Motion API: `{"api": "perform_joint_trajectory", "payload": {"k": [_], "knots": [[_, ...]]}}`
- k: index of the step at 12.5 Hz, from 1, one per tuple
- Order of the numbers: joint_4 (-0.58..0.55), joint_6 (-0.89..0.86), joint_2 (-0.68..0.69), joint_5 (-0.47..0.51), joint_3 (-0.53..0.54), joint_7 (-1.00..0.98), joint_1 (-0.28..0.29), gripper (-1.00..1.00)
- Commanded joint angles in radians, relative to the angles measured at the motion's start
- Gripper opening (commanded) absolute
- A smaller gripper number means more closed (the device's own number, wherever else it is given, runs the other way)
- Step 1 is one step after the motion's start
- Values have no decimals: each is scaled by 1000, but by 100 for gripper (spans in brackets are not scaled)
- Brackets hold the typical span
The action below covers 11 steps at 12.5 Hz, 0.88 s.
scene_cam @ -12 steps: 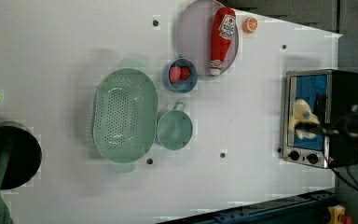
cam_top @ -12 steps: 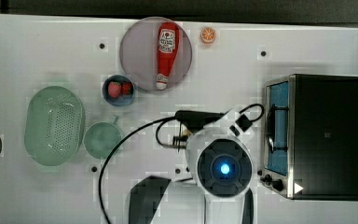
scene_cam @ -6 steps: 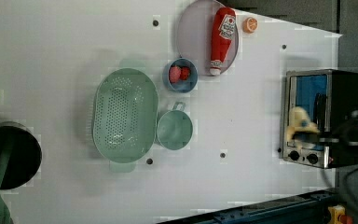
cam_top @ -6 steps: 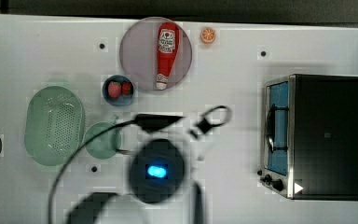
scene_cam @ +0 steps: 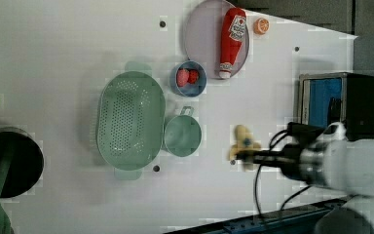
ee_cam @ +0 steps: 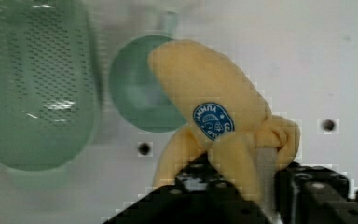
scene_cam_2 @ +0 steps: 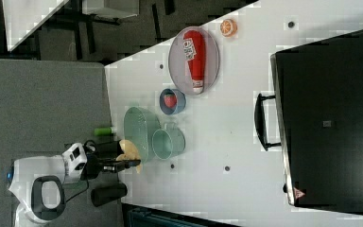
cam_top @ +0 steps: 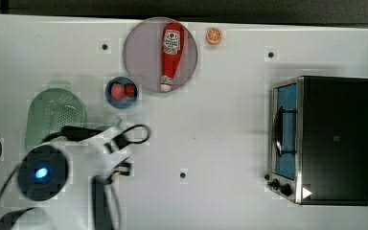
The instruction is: Pick Banana and place it in mug.
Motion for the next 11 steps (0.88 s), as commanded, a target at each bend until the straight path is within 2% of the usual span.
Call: {"api": "perform_joint_trajectory", "payload": {"k": [1, 8, 9, 11], "knots": [[8, 94, 84, 7, 2, 183, -4, -46], [0, 398, 363, -3, 26, 193, -3, -46], [-1, 416, 390, -3, 25, 210, -3, -38], [-1, 466, 412, -8, 18, 254, -3, 7]]}}
